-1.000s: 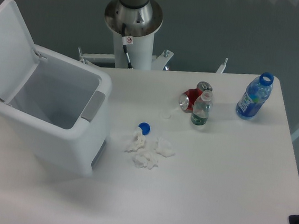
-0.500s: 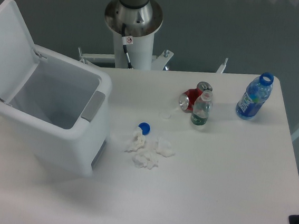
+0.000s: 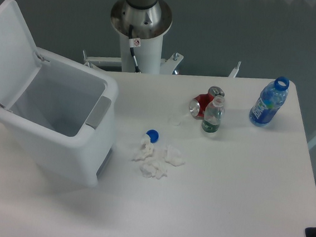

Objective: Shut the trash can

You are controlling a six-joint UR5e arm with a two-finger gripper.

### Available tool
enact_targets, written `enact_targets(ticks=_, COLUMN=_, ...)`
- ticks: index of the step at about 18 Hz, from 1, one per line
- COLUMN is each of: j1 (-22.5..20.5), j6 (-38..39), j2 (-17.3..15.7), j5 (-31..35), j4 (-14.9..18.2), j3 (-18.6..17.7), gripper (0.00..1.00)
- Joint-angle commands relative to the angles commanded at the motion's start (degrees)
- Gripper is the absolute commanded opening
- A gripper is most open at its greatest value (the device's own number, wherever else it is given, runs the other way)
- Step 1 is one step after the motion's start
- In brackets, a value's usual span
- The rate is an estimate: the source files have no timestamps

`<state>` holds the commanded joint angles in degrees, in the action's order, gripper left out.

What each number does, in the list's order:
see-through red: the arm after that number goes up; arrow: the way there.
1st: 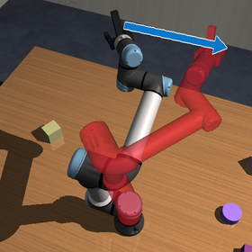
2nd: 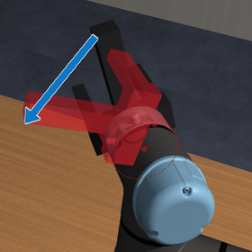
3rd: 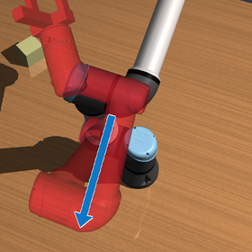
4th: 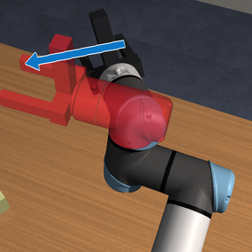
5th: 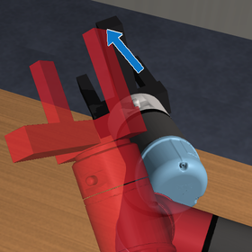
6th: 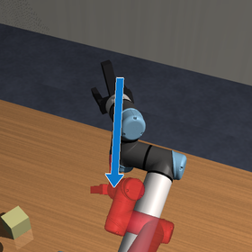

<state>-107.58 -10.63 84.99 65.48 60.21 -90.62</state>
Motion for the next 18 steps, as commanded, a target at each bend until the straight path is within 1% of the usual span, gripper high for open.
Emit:
enact_targets(ticks=11, j1=-4.04, j6=-0.17, j2=-0.53, j5=0.00, j4=-0.09, j3=0.00, gripper=1.00)
enact_targets(ticks=16, j1=-7.29, j6=-2.20, j2=-0.97, j5=0.09, j4=0.18, j3=-0.09, gripper=1.00)
enact_targets(ticks=18, j1=-7.73, j6=-2.20, j2=-0.97, j5=0.18, j4=0.09, j3=-0.26, gripper=1.00)
